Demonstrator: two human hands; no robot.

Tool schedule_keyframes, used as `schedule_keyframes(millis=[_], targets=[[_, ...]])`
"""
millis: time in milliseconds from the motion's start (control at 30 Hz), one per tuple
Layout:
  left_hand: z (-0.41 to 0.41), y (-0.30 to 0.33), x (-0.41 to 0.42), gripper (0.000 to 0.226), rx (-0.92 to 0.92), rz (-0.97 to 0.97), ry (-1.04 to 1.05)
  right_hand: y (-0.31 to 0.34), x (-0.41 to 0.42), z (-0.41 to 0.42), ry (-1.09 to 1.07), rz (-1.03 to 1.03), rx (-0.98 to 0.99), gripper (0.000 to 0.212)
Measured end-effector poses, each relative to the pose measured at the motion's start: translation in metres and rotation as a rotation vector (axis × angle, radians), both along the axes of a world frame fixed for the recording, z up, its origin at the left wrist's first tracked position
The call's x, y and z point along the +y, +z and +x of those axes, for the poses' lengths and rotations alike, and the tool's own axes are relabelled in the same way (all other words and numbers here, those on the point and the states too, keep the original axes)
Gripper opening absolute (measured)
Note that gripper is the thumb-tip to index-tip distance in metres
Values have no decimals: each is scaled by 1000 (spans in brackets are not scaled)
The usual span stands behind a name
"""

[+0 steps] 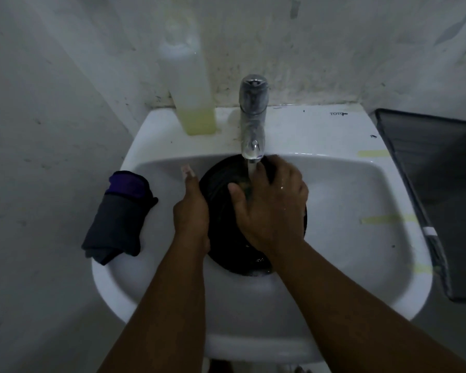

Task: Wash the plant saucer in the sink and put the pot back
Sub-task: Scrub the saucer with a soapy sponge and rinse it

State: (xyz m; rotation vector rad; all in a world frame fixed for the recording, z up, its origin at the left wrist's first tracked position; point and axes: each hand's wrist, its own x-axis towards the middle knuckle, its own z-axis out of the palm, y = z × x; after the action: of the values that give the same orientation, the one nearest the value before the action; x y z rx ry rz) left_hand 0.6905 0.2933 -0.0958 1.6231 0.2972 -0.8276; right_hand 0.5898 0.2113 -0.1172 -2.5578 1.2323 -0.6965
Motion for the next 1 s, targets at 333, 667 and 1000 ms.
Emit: schedule_keyframes(millis=[333, 667, 1000], targets=[[-2, -5, -7, 77, -391, 229, -160, 4, -15, -4, -160, 176, -85, 81], [-43, -22, -30, 80, -950, 385, -361, 13, -8, 1, -228, 315, -269, 44], [-35, -25, -39, 38, -803, 98, -238, 13, -8, -5, -94, 503, -363, 60]])
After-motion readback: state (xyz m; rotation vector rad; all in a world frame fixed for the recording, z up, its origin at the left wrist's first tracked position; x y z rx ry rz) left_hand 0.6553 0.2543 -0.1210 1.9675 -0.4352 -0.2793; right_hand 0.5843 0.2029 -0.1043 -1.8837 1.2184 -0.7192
